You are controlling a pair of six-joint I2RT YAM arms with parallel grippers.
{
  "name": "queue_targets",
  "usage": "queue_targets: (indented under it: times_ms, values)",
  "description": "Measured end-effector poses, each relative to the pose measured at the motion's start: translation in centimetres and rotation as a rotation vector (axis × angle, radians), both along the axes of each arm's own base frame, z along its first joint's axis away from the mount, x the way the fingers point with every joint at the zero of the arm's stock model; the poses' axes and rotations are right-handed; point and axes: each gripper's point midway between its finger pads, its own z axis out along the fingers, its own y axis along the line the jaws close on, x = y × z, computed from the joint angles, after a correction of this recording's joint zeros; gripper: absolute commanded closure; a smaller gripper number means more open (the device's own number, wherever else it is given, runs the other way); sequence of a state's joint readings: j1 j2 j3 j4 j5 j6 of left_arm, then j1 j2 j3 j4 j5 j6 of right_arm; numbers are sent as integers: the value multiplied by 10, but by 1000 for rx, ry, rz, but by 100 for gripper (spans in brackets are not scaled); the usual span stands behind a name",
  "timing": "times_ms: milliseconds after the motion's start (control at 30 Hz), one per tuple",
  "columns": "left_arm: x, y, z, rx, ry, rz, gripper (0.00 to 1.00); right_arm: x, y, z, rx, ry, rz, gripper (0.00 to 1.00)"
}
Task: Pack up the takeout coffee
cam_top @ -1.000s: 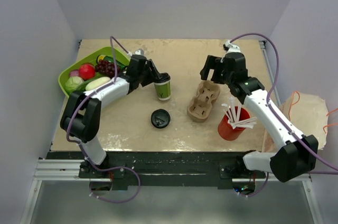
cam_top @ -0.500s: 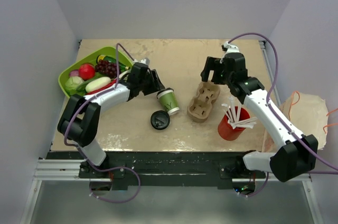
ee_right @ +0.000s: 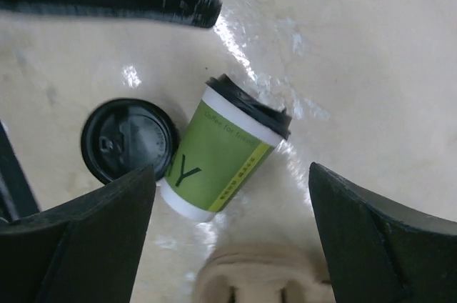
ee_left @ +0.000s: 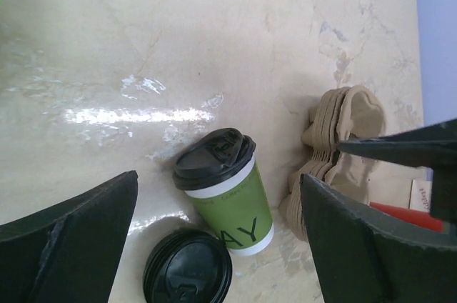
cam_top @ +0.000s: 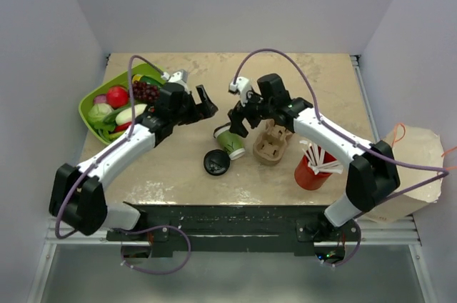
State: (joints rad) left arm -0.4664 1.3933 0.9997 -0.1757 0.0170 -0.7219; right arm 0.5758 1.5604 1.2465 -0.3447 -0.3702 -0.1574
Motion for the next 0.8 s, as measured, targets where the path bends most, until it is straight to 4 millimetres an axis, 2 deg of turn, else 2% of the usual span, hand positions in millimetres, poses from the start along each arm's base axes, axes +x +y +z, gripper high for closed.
queue_targets:
  times_ms: [67, 100, 167, 233, 267, 333, 500, 600, 733, 767, 800]
  values:
    - [-8, 15, 15, 3, -31, 23, 0, -1, 7, -6, -45, -98, 181, 11]
    - [-12, 21, 20, 4, -41, 35, 0, -1, 10, -8, -67, -128, 258, 16]
    - [-21, 36, 28, 14, -51, 60, 0, 10, 23, -8, -108, -149, 419, 18]
    - [-29, 49, 29, 33, -51, 87, 0, 33, 48, -5, -127, -197, 615, 18]
    - [-34, 54, 28, 41, -47, 98, 0, 37, 51, -7, -128, -204, 638, 19]
    - [-44, 65, 23, 60, -34, 121, 0, 41, 57, -24, -158, -197, 755, 20]
    - [-63, 87, 9, 105, 18, 170, 0, 22, 47, -82, -201, -26, 924, 21]
    - [-67, 93, 4, 122, 40, 185, 0, 5, 43, -88, -178, 48, 964, 27]
    - [-68, 97, 0, 133, 58, 193, 0, -1, 39, -88, -181, 73, 975, 39]
    - [-68, 97, -1, 134, 60, 193, 0, -2, 39, -88, -181, 78, 976, 52]
    - [-68, 97, -2, 135, 62, 195, 0, -3, 38, -88, -182, 83, 976, 59]
